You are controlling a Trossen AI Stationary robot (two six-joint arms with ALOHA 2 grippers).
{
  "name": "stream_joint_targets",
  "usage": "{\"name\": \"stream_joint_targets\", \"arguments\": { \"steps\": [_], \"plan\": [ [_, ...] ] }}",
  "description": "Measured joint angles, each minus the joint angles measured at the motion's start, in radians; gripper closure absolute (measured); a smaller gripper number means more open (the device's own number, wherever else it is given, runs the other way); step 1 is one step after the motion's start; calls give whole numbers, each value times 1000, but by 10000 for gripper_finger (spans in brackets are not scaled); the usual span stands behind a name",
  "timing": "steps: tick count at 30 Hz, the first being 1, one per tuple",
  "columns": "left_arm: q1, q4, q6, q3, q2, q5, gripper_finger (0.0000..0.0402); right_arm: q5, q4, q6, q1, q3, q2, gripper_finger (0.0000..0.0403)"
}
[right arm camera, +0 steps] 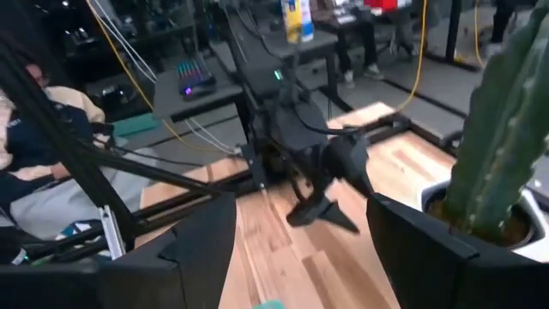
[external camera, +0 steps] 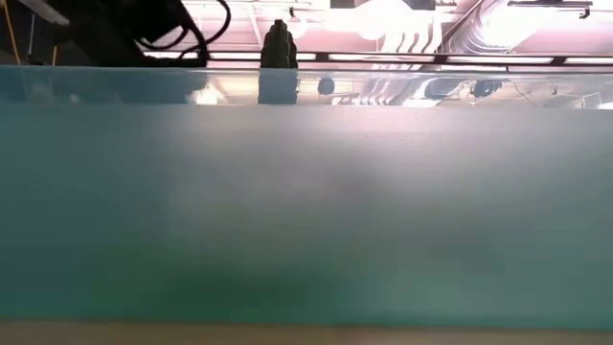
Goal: Pick and place pill bottles into a basket
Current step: Put the white pill bottle into the green bin
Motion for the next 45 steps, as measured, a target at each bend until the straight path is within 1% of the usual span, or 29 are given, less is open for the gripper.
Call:
{"name": "stream_joint_targets", "arguments": {
  "steps": [3,6,10,13,19,27,33,43,45],
  "plan": [
    [52,127,45,-66,-22,96,65,3,0,-31,10,0,-27,150],
    [98,199,64,-107,-47,128,65,6,-12,-44,22,0,-38,150],
    [147,204,82,-143,-83,132,65,-13,-29,-42,25,0,-38,150],
    [175,220,142,-149,-103,132,65,-31,-45,-34,24,0,-38,150],
    [247,243,238,-150,-104,149,65,-63,-46,-33,24,0,-39,150],
    [340,281,312,-150,-104,263,65,-110,-54,-33,24,0,-39,150],
    [383,283,352,-150,-103,354,65,-112,-55,-37,24,0,-39,150],
    [388,296,426,-150,-48,337,65,-125,-55,-40,24,0,-39,150],
    [388,324,427,-150,-34,340,65,-132,-55,-40,24,0,-39,150]
  ]
}}
